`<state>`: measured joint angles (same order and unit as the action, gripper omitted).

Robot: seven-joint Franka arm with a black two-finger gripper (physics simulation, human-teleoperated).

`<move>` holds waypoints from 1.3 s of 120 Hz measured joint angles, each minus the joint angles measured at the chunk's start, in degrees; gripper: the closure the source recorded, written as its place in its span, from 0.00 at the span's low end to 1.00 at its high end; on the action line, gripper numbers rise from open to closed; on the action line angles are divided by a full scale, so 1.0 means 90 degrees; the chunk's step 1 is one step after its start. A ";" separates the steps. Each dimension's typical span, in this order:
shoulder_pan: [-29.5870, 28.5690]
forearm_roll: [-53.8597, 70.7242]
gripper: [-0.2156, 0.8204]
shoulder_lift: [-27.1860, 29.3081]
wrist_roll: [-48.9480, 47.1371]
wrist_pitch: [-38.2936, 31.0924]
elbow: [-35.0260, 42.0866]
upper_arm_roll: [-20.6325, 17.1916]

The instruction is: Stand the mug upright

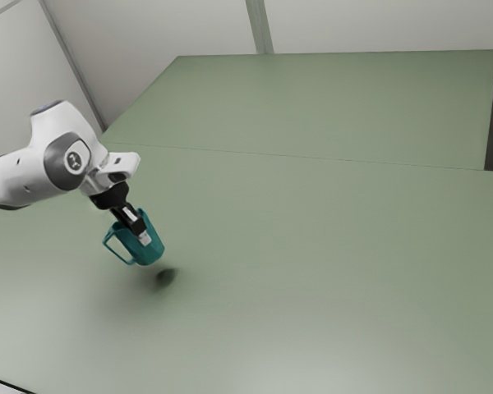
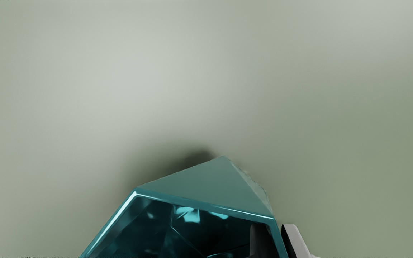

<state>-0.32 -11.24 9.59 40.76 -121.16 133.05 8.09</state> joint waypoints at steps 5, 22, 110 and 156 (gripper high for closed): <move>0.0051 0.0176 0.96 -0.0021 -0.0177 -0.0005 -0.0025 -0.0035; 0.0141 0.0617 0.96 -0.0184 -0.0750 -0.0158 -0.0045 -0.0152; 0.0317 0.1075 0.97 -0.0812 -0.2664 -0.1022 -0.0286 -0.0298; 0.0566 0.1109 0.97 -0.0839 -0.3283 -0.1062 -0.0116 -0.0314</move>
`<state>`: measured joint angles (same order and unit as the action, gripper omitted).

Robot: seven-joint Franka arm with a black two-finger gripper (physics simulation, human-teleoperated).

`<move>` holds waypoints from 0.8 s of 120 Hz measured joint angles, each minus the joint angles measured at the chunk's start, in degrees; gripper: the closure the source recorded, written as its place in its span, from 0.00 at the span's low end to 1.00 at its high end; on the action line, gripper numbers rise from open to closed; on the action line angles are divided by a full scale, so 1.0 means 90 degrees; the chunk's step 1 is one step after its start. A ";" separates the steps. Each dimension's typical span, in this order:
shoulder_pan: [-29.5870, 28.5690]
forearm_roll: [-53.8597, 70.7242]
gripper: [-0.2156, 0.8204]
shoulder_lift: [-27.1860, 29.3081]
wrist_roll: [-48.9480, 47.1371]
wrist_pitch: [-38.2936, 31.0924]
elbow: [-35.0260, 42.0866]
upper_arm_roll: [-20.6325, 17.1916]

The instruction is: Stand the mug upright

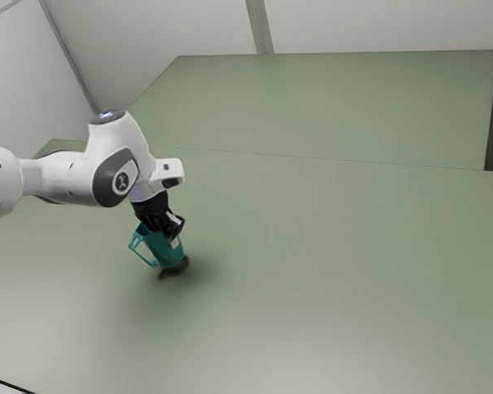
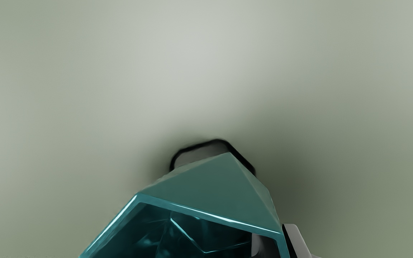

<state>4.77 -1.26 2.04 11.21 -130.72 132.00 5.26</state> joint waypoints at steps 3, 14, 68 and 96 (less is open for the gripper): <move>-0.0002 0.0016 0.97 -0.0009 -0.0036 -0.0003 0.0005 0.0000; -0.0009 0.0054 0.97 -0.0042 -0.0159 -0.0010 0.0013 0.0000; 0.0021 0.0087 0.97 -0.0356 -0.0562 -0.0180 0.0013 0.0011; 0.0072 -0.0046 0.62 -0.0264 -0.0617 -0.0186 0.0013 0.0001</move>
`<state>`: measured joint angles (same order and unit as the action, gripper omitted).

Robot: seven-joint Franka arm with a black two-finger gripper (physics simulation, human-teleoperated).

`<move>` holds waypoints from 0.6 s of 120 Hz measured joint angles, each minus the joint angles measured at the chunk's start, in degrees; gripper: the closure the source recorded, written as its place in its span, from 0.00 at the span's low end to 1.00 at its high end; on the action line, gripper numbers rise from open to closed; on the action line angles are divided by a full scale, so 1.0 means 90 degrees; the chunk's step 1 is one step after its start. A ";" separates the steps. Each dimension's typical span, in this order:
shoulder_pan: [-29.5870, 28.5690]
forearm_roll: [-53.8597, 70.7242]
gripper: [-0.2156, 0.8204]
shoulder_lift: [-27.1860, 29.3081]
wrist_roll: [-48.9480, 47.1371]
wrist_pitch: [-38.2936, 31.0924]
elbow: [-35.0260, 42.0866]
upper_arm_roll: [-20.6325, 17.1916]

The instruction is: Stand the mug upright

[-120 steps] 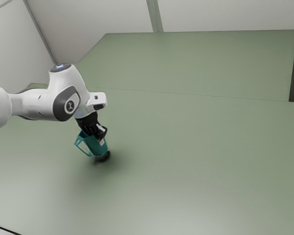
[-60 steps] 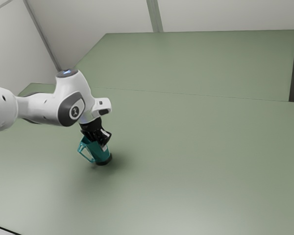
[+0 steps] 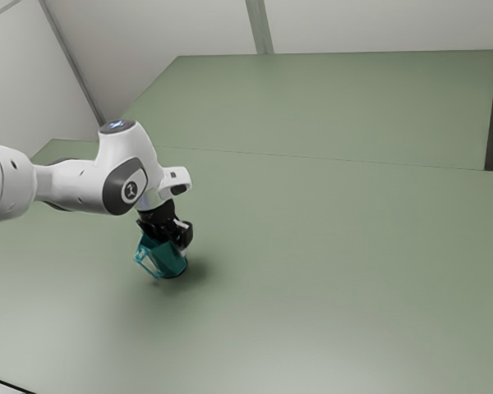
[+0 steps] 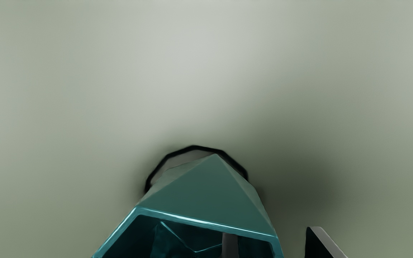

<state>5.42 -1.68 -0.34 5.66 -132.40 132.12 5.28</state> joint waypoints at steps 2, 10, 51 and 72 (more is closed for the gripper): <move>0.0005 -0.0008 0.59 0.0029 -0.0002 0.0001 0.0000 0.0000; 0.0029 -0.0033 0.49 0.0223 -0.0007 0.0023 0.0000 0.0000; -0.0010 -0.0073 0.27 0.0713 -0.0014 0.0774 -0.0822 -0.0033; -0.0321 -0.0076 0.24 0.0530 -0.0075 0.1674 -0.1653 -0.0456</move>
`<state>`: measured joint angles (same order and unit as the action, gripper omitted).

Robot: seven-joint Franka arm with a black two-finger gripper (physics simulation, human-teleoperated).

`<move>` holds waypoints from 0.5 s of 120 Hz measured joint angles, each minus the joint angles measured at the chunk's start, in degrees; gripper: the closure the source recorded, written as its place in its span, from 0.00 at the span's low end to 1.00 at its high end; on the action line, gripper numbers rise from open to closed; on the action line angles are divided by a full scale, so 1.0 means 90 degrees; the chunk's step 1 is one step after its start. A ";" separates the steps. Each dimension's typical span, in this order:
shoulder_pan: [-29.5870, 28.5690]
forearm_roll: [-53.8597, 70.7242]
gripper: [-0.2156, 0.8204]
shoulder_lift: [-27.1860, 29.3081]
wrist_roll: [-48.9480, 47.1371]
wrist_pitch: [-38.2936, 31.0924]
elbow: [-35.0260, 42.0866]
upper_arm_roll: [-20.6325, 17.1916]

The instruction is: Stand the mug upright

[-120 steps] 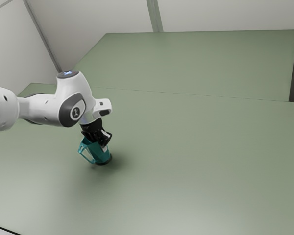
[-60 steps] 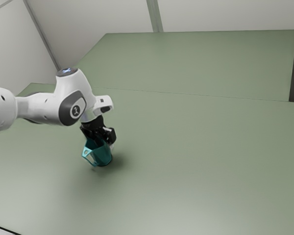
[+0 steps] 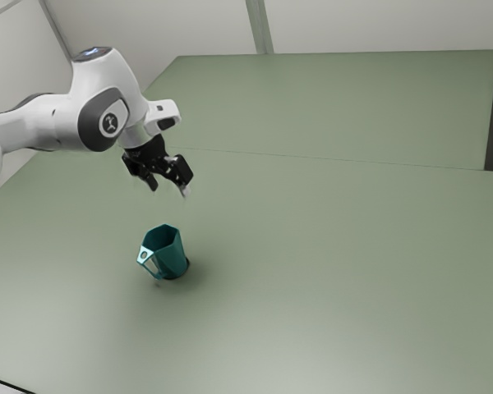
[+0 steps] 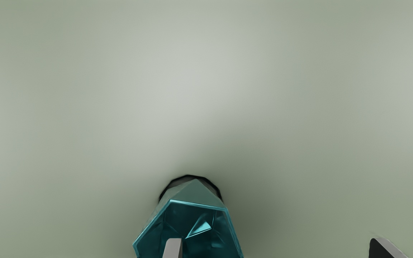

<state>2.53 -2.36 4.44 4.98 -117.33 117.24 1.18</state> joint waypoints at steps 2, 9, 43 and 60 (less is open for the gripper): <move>-0.0011 0.0000 0.24 -0.0009 -0.0007 0.0078 -0.0063 -0.0019; -0.0033 0.0002 0.24 -0.0063 -0.0027 0.0365 -0.0326 -0.0054; -0.0209 0.0027 0.22 -0.0329 -0.0100 0.1804 -0.1745 -0.0063; -0.0294 0.0069 0.22 -0.0369 -0.0125 0.2302 -0.2203 -0.0063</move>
<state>-0.12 -1.74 1.12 3.85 -96.62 97.42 0.61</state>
